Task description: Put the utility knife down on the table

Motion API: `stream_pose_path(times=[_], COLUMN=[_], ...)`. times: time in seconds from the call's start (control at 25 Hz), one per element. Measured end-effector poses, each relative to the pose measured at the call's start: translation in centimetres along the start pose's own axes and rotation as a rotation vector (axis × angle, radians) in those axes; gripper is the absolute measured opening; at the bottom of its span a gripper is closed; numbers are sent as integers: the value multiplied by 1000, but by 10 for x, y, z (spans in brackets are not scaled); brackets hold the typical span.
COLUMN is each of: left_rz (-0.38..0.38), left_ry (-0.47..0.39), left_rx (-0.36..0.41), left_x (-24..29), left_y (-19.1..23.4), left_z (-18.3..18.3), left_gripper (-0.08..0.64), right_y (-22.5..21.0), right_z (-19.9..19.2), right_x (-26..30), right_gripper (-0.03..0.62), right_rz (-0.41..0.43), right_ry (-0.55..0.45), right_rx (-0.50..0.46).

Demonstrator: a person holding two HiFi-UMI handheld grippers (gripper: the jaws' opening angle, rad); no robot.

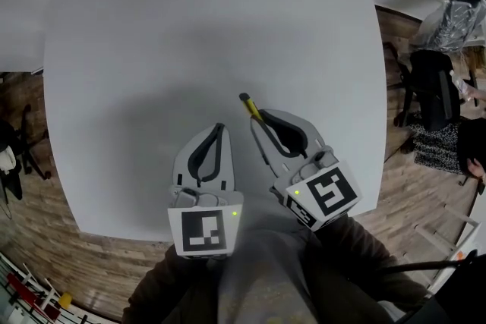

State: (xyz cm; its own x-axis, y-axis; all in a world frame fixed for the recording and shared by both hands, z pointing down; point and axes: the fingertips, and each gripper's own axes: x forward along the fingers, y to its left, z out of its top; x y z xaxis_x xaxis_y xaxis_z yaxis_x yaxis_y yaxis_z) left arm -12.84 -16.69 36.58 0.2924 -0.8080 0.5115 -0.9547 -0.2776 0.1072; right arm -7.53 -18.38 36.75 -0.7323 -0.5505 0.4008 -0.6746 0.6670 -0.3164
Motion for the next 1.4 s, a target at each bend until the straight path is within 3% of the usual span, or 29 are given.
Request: stream_pose_path(times=[1.4], left_rz=[-41], left_ry=[83], left_rx=[-45], left_x=[32], left_y=[23], left_z=[-39], left_gripper=[2], right_y=[-15], right_z=[-49], right_x=[40], right_gripper=[41], right_rz=[-33], right_ry=[111], right_rx=[59])
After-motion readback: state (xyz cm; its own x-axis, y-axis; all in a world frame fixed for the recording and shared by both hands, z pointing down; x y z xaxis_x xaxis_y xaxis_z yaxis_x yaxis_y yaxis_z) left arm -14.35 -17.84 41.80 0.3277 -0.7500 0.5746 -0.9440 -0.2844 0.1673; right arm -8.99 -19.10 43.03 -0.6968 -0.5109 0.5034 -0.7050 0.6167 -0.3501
